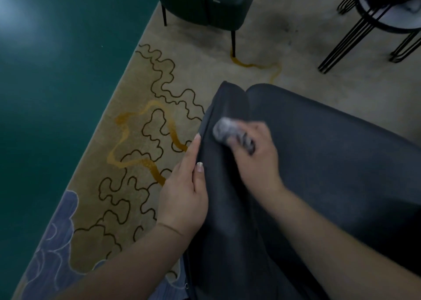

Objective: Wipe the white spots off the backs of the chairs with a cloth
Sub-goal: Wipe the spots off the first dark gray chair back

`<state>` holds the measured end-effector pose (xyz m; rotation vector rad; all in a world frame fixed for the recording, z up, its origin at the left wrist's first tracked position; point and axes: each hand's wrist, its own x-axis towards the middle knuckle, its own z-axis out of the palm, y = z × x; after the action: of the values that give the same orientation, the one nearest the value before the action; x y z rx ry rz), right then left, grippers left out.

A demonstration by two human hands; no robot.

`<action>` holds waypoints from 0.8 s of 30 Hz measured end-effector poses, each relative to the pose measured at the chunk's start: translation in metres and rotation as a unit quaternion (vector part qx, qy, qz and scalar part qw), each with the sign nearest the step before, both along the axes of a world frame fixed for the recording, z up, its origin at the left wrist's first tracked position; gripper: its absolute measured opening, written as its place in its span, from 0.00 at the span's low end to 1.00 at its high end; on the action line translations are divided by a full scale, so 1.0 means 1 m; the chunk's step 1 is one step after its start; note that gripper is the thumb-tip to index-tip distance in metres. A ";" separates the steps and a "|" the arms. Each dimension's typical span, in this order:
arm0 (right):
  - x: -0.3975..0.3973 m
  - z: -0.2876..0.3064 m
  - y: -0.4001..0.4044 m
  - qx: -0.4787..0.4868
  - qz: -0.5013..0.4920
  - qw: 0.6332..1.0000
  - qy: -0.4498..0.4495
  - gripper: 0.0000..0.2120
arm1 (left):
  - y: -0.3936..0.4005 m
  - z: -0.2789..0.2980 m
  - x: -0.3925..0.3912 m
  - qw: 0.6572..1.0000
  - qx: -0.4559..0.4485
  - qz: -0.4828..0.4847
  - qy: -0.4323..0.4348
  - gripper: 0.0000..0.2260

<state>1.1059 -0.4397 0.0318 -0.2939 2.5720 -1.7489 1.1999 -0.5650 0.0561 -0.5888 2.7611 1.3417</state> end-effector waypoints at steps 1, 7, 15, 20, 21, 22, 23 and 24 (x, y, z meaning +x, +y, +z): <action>-0.022 0.000 -0.001 -0.001 -0.041 0.999 -0.020 0.15 | 0.000 0.000 0.000 1.000 0.000 -0.001 0.002 0.23; -0.091 -0.014 -0.009 0.027 -0.058 0.993 -0.099 0.16 | -0.001 -0.002 0.003 1.000 -0.009 0.009 0.004 0.21; 0.015 -0.014 0.009 -0.027 -0.021 0.997 -0.075 0.20 | 0.001 0.004 0.002 1.000 -0.014 0.014 -0.011 0.22; 0.067 0.000 0.027 -0.029 0.062 0.996 -0.052 0.20 | 0.001 0.003 0.000 0.999 -0.028 0.008 -0.020 0.23; 0.074 0.003 0.032 -0.022 0.083 0.995 -0.049 0.20 | 0.001 0.003 0.000 0.999 -0.028 0.008 -0.021 0.22; 0.082 0.005 0.037 -0.013 0.104 0.993 -0.046 0.20 | 0.001 0.003 0.001 0.999 -0.025 0.009 -0.023 0.22; 0.089 0.007 0.041 -0.006 0.123 0.991 -0.045 0.20 | 0.001 0.004 0.001 0.999 -0.022 0.008 -0.025 0.22; 0.096 0.010 0.047 0.000 0.139 0.989 -0.048 0.19 | 0.001 0.005 0.001 0.999 -0.019 0.003 -0.030 0.22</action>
<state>1.2019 -0.3928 0.0418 -0.5270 2.3327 -1.6217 1.2012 -0.5639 0.0607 -0.6288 2.7435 1.2544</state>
